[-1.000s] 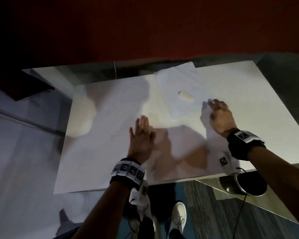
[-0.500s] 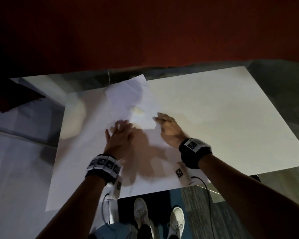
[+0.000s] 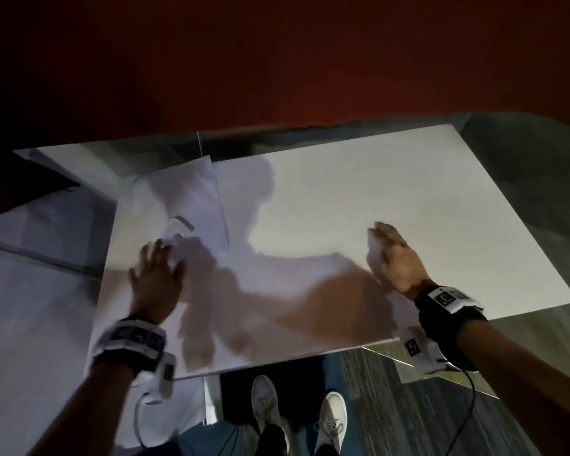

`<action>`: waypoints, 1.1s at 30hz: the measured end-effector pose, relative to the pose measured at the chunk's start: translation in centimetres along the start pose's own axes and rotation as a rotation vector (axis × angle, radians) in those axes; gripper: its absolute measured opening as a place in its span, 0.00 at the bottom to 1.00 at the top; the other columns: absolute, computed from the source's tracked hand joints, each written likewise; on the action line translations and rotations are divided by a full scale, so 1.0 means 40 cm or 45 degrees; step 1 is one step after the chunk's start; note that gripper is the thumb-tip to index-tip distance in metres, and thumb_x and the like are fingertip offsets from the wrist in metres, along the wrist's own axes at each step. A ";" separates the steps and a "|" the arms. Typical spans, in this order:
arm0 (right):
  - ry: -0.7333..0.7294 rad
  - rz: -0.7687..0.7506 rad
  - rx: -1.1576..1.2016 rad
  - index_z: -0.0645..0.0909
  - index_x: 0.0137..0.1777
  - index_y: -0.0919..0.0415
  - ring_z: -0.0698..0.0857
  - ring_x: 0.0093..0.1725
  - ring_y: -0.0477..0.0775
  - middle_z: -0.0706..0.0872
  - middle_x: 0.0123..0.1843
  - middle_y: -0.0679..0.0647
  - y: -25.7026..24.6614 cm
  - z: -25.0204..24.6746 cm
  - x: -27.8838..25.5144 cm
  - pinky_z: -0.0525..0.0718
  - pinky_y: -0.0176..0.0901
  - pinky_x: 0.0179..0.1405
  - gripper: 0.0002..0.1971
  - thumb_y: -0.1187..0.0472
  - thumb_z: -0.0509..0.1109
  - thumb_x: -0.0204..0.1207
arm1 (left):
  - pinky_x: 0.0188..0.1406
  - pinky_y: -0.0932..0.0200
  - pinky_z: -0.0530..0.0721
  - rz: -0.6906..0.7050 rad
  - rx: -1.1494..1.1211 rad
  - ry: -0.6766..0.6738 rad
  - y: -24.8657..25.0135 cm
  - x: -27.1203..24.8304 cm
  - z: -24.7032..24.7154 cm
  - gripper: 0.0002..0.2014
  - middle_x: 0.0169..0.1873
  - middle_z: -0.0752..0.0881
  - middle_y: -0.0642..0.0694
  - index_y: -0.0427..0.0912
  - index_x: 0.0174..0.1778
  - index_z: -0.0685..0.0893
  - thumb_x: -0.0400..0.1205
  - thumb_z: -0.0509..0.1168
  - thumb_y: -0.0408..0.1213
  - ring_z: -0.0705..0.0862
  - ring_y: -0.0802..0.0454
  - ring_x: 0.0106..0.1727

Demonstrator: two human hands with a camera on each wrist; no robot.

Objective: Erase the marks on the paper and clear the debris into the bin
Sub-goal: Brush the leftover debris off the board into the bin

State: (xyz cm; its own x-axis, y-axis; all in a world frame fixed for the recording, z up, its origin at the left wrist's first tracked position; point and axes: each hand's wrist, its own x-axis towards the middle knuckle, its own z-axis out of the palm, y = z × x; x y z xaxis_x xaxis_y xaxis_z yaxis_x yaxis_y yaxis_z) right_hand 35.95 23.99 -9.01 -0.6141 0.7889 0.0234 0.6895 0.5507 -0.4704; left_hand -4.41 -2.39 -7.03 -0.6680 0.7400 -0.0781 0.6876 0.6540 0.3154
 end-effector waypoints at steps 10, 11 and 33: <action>0.063 0.035 0.128 0.73 0.76 0.70 0.66 0.81 0.64 0.71 0.79 0.67 0.022 0.012 -0.094 0.60 0.44 0.81 0.28 0.67 0.58 0.73 | 0.80 0.19 0.53 0.324 -0.105 -0.140 0.647 -0.290 0.350 0.44 0.82 0.61 0.18 0.19 0.82 0.63 0.89 0.49 0.61 0.58 0.18 0.85; 0.068 0.018 0.142 0.74 0.75 0.71 0.67 0.80 0.65 0.72 0.78 0.68 0.023 0.007 -0.105 0.63 0.48 0.80 0.28 0.64 0.58 0.73 | 0.82 0.20 0.49 0.417 -0.114 -0.182 0.691 -0.295 0.361 0.42 0.85 0.56 0.20 0.21 0.84 0.61 0.89 0.49 0.59 0.52 0.21 0.87; 0.370 0.263 0.188 0.77 0.73 0.66 0.71 0.78 0.63 0.73 0.78 0.62 0.115 -0.051 -0.236 0.71 0.52 0.77 0.23 0.63 0.57 0.80 | 0.84 0.22 0.52 0.350 -0.135 0.099 0.624 -0.273 0.346 0.36 0.87 0.56 0.27 0.32 0.88 0.58 0.90 0.45 0.54 0.54 0.27 0.89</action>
State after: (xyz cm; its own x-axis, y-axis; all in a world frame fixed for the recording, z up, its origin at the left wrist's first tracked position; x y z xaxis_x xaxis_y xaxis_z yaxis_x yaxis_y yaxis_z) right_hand 45.72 19.64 -9.59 -0.3191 0.9352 0.1536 0.7115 0.3434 -0.6130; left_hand 23.97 8.03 -11.40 -0.4833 0.8702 0.0955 0.8151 0.4075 0.4119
